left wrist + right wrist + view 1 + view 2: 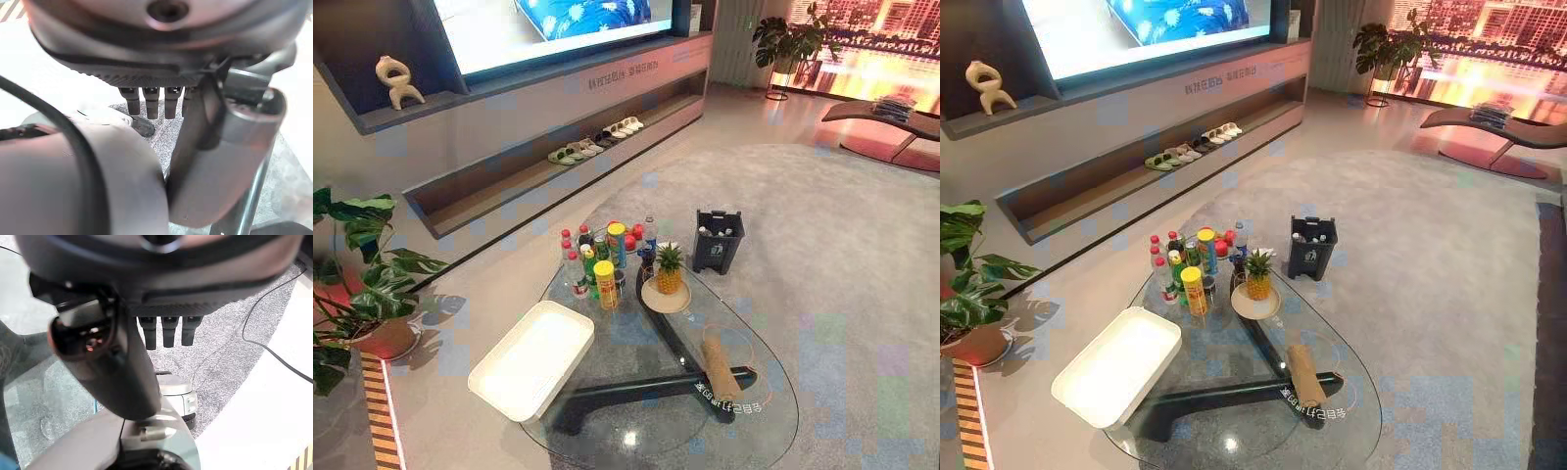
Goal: Wipe the table with a cloth and put it in the basket.
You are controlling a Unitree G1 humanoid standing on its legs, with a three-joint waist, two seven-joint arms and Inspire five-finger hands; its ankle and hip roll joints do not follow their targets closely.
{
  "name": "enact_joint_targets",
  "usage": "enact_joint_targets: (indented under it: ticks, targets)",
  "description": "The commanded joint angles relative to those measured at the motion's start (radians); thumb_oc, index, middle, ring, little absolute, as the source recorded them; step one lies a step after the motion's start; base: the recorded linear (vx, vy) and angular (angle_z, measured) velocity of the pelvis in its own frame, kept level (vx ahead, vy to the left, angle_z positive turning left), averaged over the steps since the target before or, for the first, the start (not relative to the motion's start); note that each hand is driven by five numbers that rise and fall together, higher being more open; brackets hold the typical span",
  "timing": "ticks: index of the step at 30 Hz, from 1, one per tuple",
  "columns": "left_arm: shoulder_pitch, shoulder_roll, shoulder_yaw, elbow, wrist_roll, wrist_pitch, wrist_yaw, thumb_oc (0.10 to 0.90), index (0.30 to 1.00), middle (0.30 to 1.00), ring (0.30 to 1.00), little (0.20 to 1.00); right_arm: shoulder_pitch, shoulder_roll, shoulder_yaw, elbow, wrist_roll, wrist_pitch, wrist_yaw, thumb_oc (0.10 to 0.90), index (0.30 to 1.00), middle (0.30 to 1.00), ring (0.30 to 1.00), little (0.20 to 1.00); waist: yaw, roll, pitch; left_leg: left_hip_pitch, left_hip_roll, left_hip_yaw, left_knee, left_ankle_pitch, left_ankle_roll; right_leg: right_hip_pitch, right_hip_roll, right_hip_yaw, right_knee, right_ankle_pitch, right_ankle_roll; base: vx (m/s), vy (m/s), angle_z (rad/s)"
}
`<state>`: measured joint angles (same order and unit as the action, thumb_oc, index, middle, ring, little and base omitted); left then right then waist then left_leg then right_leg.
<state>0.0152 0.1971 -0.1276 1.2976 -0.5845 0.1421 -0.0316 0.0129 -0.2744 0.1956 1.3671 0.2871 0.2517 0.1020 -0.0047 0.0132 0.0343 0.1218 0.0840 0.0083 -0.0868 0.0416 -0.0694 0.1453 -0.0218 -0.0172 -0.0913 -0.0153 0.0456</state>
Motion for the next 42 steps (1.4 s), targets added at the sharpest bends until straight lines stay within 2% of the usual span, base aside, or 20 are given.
enact_joint_targets:
  ticks: [1, 8, 15, 23, 32, 38, 42]
  targets:
    - [-0.056, -0.033, 0.001, 0.081, -0.015, -0.014, 0.019, 0.8, 0.9, 0.9, 0.9, 0.9, -0.046, 0.032, -0.008, 0.059, 0.043, 0.034, 0.02, 0.8, 0.9, 0.9, 0.9, 0.9, -0.002, -0.02, 0.016, 0.01, -0.033, 0.04, 0.0, -0.074, 0.003, -0.001, -0.056, -0.092, 0.007, -0.006, 0.05, -0.02, 0.29, 0.12]
    - [-0.049, -0.03, 0.021, 0.091, -0.007, -0.034, -0.004, 0.8, 0.9, 0.9, 0.9, 0.9, -0.044, 0.034, -0.019, 0.068, 0.063, 0.035, 0.026, 0.8, 0.9, 0.9, 0.9, 0.9, -0.002, -0.021, 0.017, 0.009, -0.035, 0.036, 0.0, -0.076, 0.003, -0.002, -0.053, -0.088, 0.004, -0.007, 0.049, 0.0, 0.0, 0.0]
    - [-0.051, -0.03, 0.019, 0.086, -0.011, -0.02, 0.01, 0.8, 0.9, 0.9, 0.9, 0.9, -0.043, 0.037, -0.023, 0.066, 0.079, 0.021, 0.007, 0.8, 0.9, 0.9, 0.9, 0.9, -0.005, -0.019, 0.018, 0.01, -0.035, 0.037, 0.0, -0.076, 0.005, -0.002, -0.053, -0.084, 0.005, -0.007, 0.047, 0.0, 0.0, 0.0]
    - [-0.053, -0.028, 0.024, 0.089, -0.016, -0.037, 0.032, 0.8, 0.9, 0.9, 0.9, 0.9, -0.044, 0.034, -0.026, 0.064, 0.071, 0.005, 0.005, 0.8, 0.9, 0.9, 0.9, 0.9, -0.006, -0.019, 0.018, 0.011, -0.036, 0.037, 0.0, -0.075, 0.004, -0.003, -0.053, -0.081, 0.005, -0.006, 0.047, 0.0, 0.0, 0.0]
    - [-0.052, -0.025, 0.035, 0.098, 0.011, -0.024, 0.057, 0.8, 0.9, 0.9, 0.9, 0.9, -0.056, 0.029, -0.028, 0.059, 0.08, -0.059, -0.027, 0.8, 0.9, 0.9, 0.9, 0.9, -0.004, -0.023, 0.022, 0.018, -0.029, 0.053, 0.003, -0.073, 0.002, -0.002, -0.056, -0.087, 0.007, -0.004, 0.049, 0.03, -0.002, 0.0]
    - [-0.052, -0.017, 0.052, 0.092, 0.009, -0.005, 0.054, 0.8, 0.9, 0.9, 0.9, 0.9, -0.071, 0.015, -0.034, 0.052, 0.075, -0.061, -0.018, 0.8, 0.9, 0.9, 0.9, 0.9, -0.007, -0.025, 0.038, 0.01, -0.02, 0.07, 0.021, -0.075, -0.003, -0.013, -0.055, -0.076, 0.009, -0.003, 0.053, 0.05, -0.005, -0.04]
    - [-0.075, -0.006, 0.024, 0.056, -0.024, 0.008, 0.049, 0.8, 0.9, 0.9, 0.9, 0.9, -0.099, -0.008, -0.028, 0.016, 0.096, -0.062, -0.034, 0.8, 0.9, 0.9, 0.9, 0.9, -0.009, -0.022, 0.074, -0.046, -0.016, 0.074, 0.057, -0.076, 0.002, -0.066, -0.057, -0.065, 0.023, 0.004, 0.052, -0.04, -0.007, -0.16]
